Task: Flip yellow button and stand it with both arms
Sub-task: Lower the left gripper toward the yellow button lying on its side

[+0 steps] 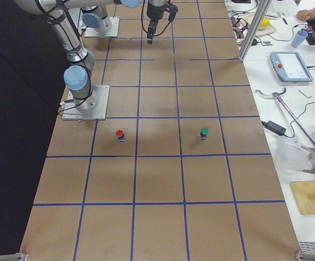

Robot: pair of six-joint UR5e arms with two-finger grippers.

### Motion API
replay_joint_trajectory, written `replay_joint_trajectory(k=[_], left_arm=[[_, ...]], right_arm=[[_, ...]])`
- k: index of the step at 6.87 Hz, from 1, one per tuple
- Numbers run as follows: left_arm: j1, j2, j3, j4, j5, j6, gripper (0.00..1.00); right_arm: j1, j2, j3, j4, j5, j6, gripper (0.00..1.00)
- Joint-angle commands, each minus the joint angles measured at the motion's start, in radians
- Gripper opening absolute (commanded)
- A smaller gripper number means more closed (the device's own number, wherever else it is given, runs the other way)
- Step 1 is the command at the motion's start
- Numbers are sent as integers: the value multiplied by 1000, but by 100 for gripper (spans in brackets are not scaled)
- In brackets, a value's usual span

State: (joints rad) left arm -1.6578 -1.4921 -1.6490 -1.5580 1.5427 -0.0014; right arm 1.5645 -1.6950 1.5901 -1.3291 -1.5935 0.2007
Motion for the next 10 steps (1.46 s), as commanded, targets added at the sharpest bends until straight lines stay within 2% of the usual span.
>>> replay_joint_trajectory(k=[1, 2, 4, 6, 7, 8, 9, 10], left_arm=[[6, 1, -5, 27, 7, 9, 100], [18, 10, -3, 20, 10, 15, 100], [135, 7, -35, 18, 36, 78, 100], [344, 9, -133, 56, 54, 232, 100], [504, 3, -161, 78, 79, 348, 100], [614, -34, -214, 101, 79, 448, 99], [686, -92, -279, 271, 73, 548, 99], [716, -159, -331, 438, 51, 567, 99]], right_arm=[[-1, 1, -1, -10, -2, -6, 100], [-1, 3, -1, -12, 3, -6, 100], [-1, 3, -1, -16, 1, -10, 100], [0, 1, -1, -12, 1, -6, 100], [-1, 3, -1, -13, 1, -9, 100], [0, 3, -1, -12, 1, -7, 100], [-1, 3, -1, -12, 1, -9, 100], [-1, 5, -1, -18, 1, -7, 100]])
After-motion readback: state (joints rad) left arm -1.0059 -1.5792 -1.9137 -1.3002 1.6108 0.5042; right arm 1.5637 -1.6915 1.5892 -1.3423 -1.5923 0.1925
